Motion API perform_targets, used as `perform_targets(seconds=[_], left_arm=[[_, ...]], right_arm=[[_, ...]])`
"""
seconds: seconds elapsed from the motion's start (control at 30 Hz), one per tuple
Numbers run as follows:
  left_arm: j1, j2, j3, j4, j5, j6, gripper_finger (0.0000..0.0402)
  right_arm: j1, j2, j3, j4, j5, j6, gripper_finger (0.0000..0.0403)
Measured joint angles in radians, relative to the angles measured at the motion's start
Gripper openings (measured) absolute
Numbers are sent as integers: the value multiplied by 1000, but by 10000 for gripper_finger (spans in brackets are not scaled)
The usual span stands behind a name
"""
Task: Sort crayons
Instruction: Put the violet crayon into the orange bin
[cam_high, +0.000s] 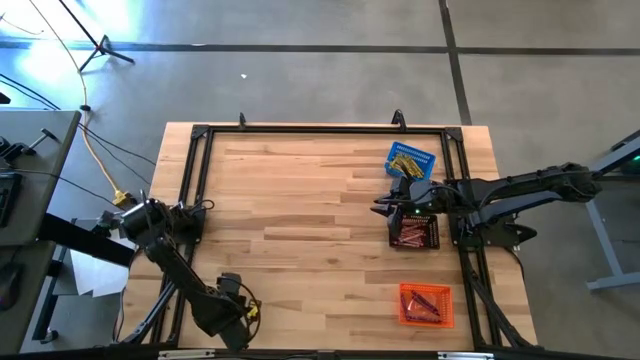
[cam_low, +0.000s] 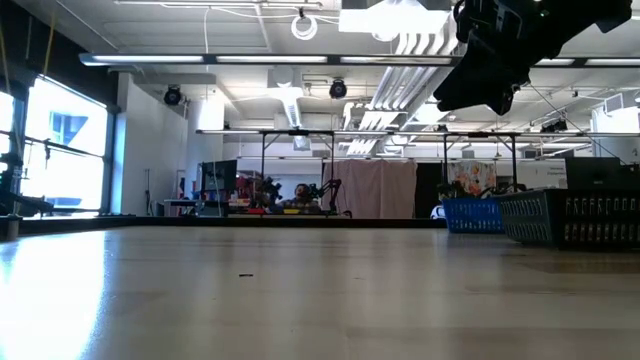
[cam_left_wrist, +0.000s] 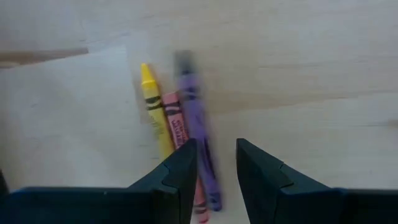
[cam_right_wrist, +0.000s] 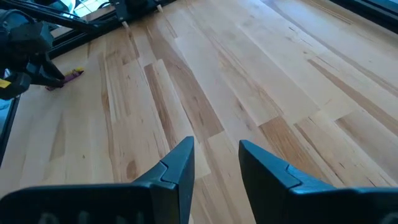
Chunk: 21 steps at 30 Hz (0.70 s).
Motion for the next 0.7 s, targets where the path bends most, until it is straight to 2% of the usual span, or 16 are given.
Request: perform_targets(seconds=[0.17,0.4,0.5,0.63,0.7], left_arm=[[2,46,5,25,12,5,99],[2,63,3,27,10,16,93],[10,64,3,31,13,23,67],[17,60,3,28,18,50,13],[23,54,2,24,20,53,7]], right_arm=[[0,39,0,4,0,18,113],[1,162,0,21,-5,42,113],[3,206,0,51,-34,37,113],[5,212,12,59,-83,13,113],[5,195,24,60,-115,-3,113]])
